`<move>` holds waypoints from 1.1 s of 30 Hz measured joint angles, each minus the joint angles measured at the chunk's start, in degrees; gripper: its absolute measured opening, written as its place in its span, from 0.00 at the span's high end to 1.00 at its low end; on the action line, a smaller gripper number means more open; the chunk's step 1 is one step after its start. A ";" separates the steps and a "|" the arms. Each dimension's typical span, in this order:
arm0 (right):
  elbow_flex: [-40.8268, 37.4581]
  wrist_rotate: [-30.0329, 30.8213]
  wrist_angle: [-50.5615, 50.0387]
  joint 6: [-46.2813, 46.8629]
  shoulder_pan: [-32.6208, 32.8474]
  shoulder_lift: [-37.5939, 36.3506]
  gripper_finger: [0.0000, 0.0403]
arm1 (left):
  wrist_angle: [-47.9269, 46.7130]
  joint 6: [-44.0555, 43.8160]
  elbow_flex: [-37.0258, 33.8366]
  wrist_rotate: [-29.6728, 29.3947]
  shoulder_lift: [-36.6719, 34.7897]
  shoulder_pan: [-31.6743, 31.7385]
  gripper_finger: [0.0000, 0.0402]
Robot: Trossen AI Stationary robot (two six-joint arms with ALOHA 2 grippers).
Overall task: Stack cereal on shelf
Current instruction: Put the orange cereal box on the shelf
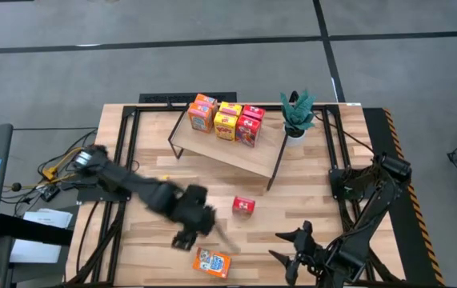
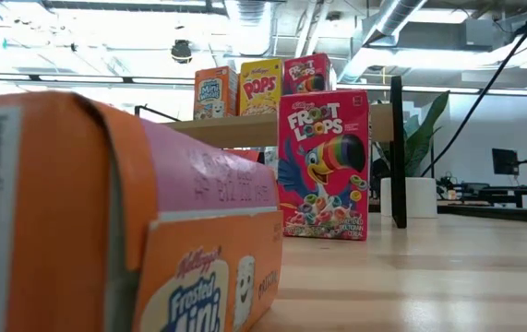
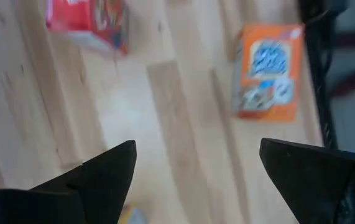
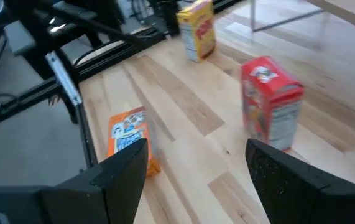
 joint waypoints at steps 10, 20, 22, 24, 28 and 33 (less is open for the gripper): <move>-0.09 -13.67 28.75 -31.19 -6.80 8.04 0.27 | 36.83 -28.86 -34.66 -19.71 -13.23 -15.35 0.17; -0.13 -30.95 43.09 -47.29 -14.17 12.31 0.40 | 60.92 -42.03 -51.81 -22.81 -10.93 -19.79 0.17; 0.09 -31.16 47.88 -46.10 -15.46 14.79 0.50 | 60.43 -42.71 -52.26 -23.86 -10.26 -20.99 0.17; -0.09 -31.14 50.52 -45.48 -16.29 16.62 0.62 | 60.20 -42.88 -52.34 -24.46 -9.57 -21.82 0.17; -0.07 -32.14 57.13 -43.54 -17.09 20.01 0.87 | 60.47 -42.87 -52.29 -26.55 -9.50 -23.50 0.17; 0.00 -32.89 58.28 -37.87 -17.09 22.95 0.96 | 60.55 -43.42 -52.29 -30.16 -9.50 -25.11 0.17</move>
